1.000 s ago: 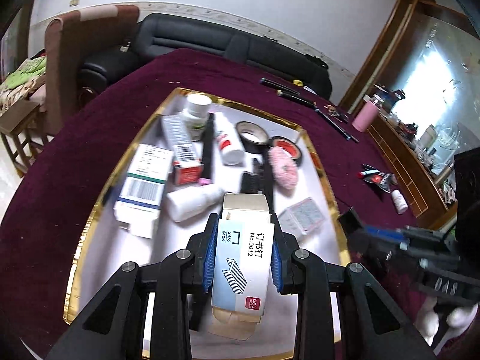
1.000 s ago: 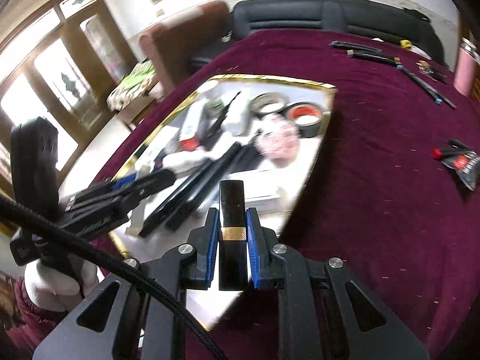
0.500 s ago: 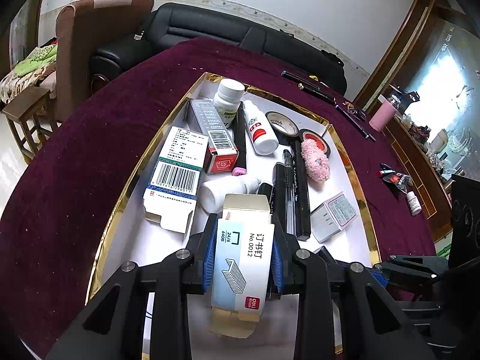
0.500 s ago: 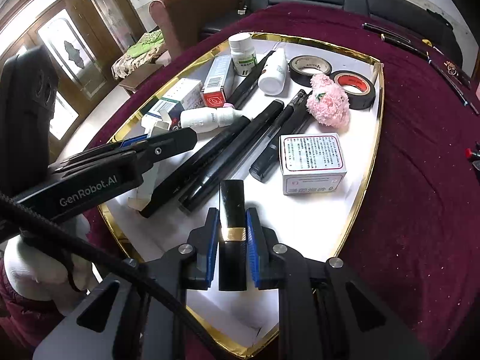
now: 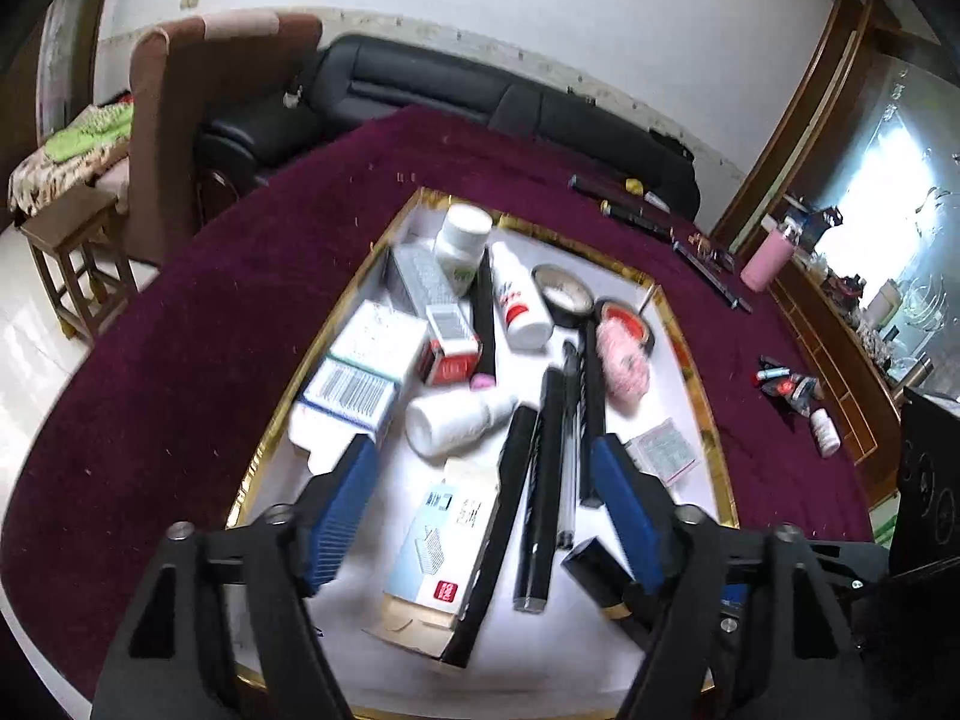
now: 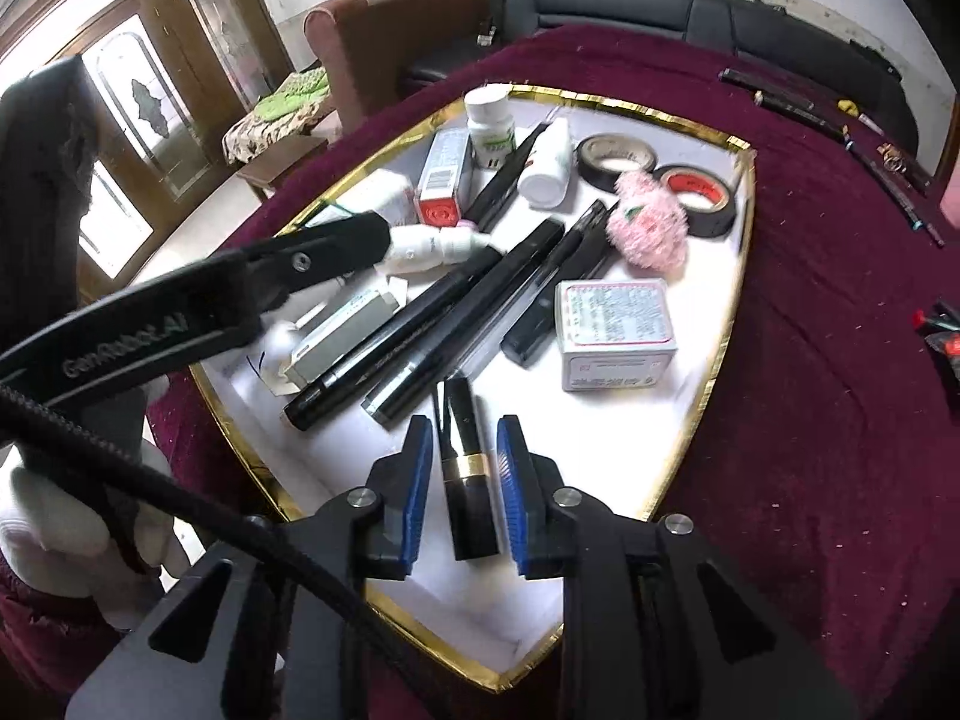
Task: Organize objects
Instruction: 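Carry the staples box and lipstick into the tray and open both grippers, then move both grippers back over the cluttered table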
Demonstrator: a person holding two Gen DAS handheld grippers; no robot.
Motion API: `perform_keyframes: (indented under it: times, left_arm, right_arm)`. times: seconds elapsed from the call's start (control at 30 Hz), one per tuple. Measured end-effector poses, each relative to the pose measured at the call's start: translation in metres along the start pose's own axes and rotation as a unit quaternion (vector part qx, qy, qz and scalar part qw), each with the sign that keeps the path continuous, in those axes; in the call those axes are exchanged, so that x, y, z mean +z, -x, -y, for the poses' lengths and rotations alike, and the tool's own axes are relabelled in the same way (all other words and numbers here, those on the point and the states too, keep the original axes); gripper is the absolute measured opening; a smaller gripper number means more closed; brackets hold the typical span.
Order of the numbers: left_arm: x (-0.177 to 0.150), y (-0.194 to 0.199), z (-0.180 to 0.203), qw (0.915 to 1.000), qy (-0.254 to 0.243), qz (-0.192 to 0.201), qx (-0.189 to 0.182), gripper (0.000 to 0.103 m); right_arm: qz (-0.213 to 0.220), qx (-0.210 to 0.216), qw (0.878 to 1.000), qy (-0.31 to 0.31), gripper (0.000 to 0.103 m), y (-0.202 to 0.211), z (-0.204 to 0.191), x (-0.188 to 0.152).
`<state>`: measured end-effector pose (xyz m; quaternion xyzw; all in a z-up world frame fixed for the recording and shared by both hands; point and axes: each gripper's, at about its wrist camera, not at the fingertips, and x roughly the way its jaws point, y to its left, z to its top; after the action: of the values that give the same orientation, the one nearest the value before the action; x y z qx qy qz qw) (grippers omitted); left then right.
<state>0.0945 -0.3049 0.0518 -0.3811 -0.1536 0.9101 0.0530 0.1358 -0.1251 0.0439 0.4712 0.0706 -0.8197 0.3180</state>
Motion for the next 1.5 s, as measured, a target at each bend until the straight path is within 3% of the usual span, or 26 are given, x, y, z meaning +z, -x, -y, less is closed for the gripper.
perform_keyframes:
  times: [0.07, 0.23, 0.53, 1.1, 1.5]
  left_arm:
    - [0.003, 0.008, 0.002, 0.9999, 0.000, 0.017, 0.004, 0.084]
    - [0.005, 0.020, 0.009, 0.9992, 0.003, 0.035, -0.020, 0.084]
    - [0.005, 0.019, 0.062, 0.9970, -0.051, 0.023, -0.053, 0.084]
    - [-0.001, -0.026, 0.162, 0.9869, -0.142, -0.034, -0.069, 0.083]
    - [-0.002, -0.075, 0.233, 0.9735, -0.194, -0.084, -0.088, 0.083]
  right_arm:
    - [0.014, -0.011, 1.000, 0.001, 0.024, 0.009, 0.001, -0.002]
    - [0.055, -0.057, 0.997, 0.002, 0.027, 0.033, 0.012, -0.006]
    - [0.106, -0.119, 0.987, -0.031, 0.037, 0.071, 0.057, -0.017]
    - [0.104, -0.189, 0.968, -0.125, 0.037, 0.092, 0.165, -0.036]
    - [0.090, -0.214, 0.958, -0.171, 0.038, 0.100, 0.234, -0.046]
